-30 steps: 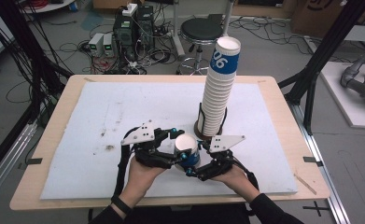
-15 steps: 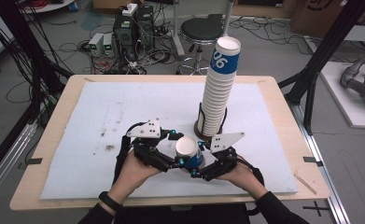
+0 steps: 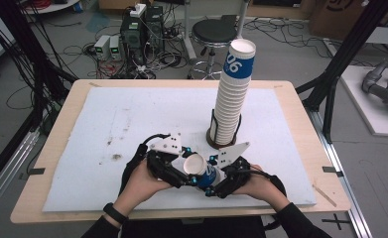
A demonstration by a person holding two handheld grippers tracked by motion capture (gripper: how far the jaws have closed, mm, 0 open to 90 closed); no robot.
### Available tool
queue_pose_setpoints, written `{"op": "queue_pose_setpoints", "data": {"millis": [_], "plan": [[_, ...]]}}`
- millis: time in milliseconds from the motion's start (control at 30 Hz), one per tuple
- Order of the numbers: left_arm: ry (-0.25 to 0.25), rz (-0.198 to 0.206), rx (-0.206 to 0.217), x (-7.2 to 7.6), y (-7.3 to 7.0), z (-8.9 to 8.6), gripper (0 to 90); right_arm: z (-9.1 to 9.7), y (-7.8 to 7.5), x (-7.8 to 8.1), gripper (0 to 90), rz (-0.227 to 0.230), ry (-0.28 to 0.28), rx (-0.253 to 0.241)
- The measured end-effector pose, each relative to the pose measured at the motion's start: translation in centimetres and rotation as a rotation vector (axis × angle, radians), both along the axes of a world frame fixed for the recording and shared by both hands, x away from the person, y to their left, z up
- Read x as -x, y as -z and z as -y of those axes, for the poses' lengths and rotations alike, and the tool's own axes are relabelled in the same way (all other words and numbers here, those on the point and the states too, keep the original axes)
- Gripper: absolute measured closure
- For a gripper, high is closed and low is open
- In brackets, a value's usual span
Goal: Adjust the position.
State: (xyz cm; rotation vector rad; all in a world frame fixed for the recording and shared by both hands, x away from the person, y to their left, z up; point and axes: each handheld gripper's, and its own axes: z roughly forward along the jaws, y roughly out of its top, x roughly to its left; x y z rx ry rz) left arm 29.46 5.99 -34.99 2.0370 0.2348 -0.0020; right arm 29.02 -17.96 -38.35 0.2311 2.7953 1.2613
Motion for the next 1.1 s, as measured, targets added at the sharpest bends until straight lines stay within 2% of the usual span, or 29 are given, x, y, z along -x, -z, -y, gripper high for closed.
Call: {"op": "queue_pose_setpoints", "data": {"millis": [67, 133, 200, 233, 300, 400, 533, 667, 767, 833, 900, 1000, 1067, 1100], "plan": [[-0.006, -0.010, 0.046, -0.2, 0.0, -0.5, 29.2, 0.3, 0.0, -0.1, 19.3, 0.003, 0.011, -0.043], [-0.016, -0.031, 0.114, -0.5, 0.1, -1.2, 29.5, 0.8, -0.2, -0.3, 18.5, -0.018, 0.031, -0.106], [-0.031, -0.039, 0.193, -0.7, 0.2, -1.8, 29.5, 1.4, -0.5, -0.4, 17.7, -0.017, 0.047, -0.173], [-0.038, -0.039, 0.205, -0.7, 0.2, -1.8, 29.6, 1.7, -0.8, -0.4, 16.4, -0.008, 0.065, -0.209], [-0.054, -0.019, 0.237, -0.6, 0.0, -2.2, 29.7, 2.0, -1.0, -0.6, 16.1, 0.004, 0.075, -0.240], [-0.068, -0.001, 0.304, -0.5, -0.2, -2.7, 29.8, 2.6, -1.1, -0.7, 15.3, -0.010, 0.099, -0.296], [-0.082, -0.016, 0.394, -0.5, -0.1, -3.1, 29.9, 2.8, -1.2, -0.7, 15.3, -0.022, 0.115, -0.365], [-0.087, -0.030, 0.449, -0.5, 0.2, -3.1, 29.9, 2.6, -1.2, -0.6, 15.3, -0.039, 0.115, -0.408], [-0.085, -0.035, 0.450, -0.5, 0.4, -3.1, 29.7, 2.7, -1.3, -0.7, 16.6, -0.055, 0.109, -0.411], [-0.082, -0.032, 0.443, -0.5, 0.4, -3.0, 29.6, 2.8, -1.3, -0.7, 18.4, -0.052, 0.105, -0.402], [-0.075, -0.046, 0.430, -0.6, 0.4, -3.0, 29.3, 3.0, -1.3, -0.9, 19.1, -0.049, 0.093, -0.400], [-0.056, -0.071, 0.378, -0.8, 0.2, -2.9, 27.5, 3.2, -1.4, -0.9, 20.0, -0.044, 0.082, -0.389], [-0.045, -0.087, 0.324, -0.8, 0.1, -2.6, 23.7, 3.4, -1.6, -0.9, 21.1, -0.036, 0.077, -0.378], [-0.042, -0.082, 0.301, -0.8, 0.0, -2.5, 23.0, 3.4, -1.6, -1.0, 21.2, -0.034, 0.077, -0.373]]}}
